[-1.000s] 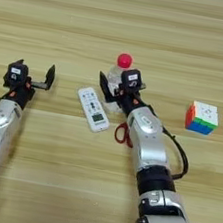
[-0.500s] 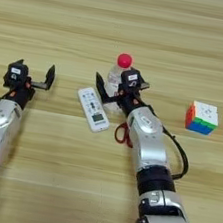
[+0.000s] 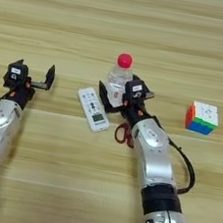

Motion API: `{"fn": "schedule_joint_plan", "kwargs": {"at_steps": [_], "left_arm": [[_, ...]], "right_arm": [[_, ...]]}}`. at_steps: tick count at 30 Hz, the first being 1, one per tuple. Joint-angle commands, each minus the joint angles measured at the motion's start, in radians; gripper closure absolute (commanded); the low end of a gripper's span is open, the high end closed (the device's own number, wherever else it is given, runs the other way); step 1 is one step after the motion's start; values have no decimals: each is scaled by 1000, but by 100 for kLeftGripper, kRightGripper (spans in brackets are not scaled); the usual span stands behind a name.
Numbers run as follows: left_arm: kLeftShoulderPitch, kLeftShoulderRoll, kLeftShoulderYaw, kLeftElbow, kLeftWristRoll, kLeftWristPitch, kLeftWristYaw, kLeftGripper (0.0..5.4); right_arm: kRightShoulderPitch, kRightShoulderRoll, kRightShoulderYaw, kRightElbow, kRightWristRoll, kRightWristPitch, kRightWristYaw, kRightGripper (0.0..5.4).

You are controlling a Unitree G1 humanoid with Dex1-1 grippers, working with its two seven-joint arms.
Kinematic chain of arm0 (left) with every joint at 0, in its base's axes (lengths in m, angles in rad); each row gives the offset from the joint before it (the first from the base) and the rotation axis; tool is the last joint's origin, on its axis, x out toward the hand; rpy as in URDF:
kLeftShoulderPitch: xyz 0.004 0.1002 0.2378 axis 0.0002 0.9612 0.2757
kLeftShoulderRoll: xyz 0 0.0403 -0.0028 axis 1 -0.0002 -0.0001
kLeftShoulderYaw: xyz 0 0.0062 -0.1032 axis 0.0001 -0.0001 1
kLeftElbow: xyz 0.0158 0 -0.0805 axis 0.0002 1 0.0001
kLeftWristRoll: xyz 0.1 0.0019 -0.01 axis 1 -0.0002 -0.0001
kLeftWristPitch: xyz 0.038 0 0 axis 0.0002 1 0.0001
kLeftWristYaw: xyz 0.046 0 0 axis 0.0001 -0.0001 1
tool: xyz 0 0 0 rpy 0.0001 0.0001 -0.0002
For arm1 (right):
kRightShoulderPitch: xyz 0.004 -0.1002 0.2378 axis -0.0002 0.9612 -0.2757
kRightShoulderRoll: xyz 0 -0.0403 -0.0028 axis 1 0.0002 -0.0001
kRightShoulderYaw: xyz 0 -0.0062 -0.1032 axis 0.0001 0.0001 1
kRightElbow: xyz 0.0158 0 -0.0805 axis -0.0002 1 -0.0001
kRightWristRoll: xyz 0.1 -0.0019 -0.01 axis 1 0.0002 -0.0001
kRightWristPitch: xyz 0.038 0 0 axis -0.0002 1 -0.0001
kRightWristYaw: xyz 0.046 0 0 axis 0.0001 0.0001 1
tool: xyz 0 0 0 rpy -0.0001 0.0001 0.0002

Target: Move the objects on the table

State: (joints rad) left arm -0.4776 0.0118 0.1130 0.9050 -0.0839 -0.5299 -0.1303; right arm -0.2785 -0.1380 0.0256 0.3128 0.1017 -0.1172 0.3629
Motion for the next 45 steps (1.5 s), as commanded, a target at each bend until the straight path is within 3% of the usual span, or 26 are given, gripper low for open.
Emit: {"fn": "schedule_joint_plan", "kwargs": {"at_steps": [1,13,24,36,41,45], "left_arm": [[-13,-1,-3,8,8,-3,6,0],[-16,-3,-5,7,10,-5,12,0],[-19,-2,-4,10,10,-8,15,0],[-22,3,-2,15,9,-8,12,0],[-22,7,-1,18,8,-9,7,0],[-19,10,0,19,6,-10,3,0]], "right_arm": [[41,-21,8,-45,-9,28,10,4],[164,-82,-7,-196,2,81,27,4],[204,-143,-50,-253,0,111,21,4],[189,-193,-99,-208,-14,97,-6,4],[134,-146,-161,-117,29,82,-76,4],[74,-90,-176,-26,9,-20,-161,4]]}}
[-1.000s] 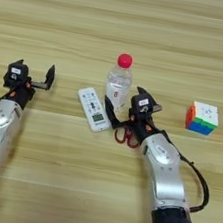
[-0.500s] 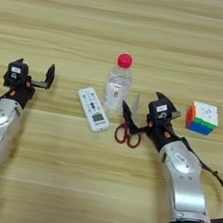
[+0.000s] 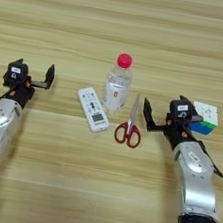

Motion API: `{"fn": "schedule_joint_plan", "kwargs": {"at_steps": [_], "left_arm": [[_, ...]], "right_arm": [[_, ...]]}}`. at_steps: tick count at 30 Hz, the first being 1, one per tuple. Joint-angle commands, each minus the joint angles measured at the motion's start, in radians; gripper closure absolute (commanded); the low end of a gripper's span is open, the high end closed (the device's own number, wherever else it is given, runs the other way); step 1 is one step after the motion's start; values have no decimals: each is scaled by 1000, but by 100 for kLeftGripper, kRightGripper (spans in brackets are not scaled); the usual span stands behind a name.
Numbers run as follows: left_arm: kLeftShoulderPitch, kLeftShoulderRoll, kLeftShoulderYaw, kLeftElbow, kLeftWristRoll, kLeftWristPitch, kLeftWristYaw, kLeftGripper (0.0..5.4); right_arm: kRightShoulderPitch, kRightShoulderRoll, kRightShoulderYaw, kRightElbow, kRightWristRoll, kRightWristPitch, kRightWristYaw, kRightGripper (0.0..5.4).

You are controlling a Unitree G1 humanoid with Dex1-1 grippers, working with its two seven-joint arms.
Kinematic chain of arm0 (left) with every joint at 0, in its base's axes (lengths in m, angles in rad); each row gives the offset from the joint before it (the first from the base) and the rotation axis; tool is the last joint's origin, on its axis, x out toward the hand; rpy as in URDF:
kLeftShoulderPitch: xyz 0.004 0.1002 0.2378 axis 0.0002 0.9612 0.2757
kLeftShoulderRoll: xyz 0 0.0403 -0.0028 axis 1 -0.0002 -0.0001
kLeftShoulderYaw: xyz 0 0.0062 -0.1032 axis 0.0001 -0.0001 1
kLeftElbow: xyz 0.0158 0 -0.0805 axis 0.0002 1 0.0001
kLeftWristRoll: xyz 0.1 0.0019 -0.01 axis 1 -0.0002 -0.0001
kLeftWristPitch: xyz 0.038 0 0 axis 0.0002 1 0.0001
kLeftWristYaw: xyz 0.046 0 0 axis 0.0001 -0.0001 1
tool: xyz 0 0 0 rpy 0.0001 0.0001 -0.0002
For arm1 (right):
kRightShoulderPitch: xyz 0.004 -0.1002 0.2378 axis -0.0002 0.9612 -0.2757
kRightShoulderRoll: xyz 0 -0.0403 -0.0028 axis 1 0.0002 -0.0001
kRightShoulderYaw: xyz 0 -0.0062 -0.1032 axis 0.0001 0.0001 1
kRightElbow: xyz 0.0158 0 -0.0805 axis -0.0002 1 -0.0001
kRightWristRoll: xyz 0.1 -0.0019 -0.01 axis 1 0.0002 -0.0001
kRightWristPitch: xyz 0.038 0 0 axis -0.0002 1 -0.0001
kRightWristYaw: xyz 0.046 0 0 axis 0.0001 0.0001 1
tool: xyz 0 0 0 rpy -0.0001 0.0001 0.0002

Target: Move the objects on the table

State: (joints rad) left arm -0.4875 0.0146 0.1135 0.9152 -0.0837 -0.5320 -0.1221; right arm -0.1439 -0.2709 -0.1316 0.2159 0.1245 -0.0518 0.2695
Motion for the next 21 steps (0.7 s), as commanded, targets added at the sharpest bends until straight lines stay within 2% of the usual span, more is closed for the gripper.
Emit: {"fn": "schedule_joint_plan", "kwargs": {"at_steps": [1,3,7,11,16,21], "left_arm": [[-9,8,-1,8,5,-8,-7,0],[-9,9,1,8,4,-9,-8,0],[-9,10,1,10,4,-10,-11,0],[-8,13,1,10,8,-14,-10,0],[-2,19,-3,2,13,-22,-11,0],[21,26,-21,-71,13,-34,-45,0]], "right_arm": [[-74,51,-20,98,-27,-117,-92,4],[-96,63,-17,154,-45,-174,-118,4],[-134,78,-22,249,-43,-276,-128,4],[-187,80,-33,368,-43,-361,-142,4],[-224,77,-39,469,-59,-468,-158,4],[-237,81,-28,516,-74,-521,-167,4]]}}
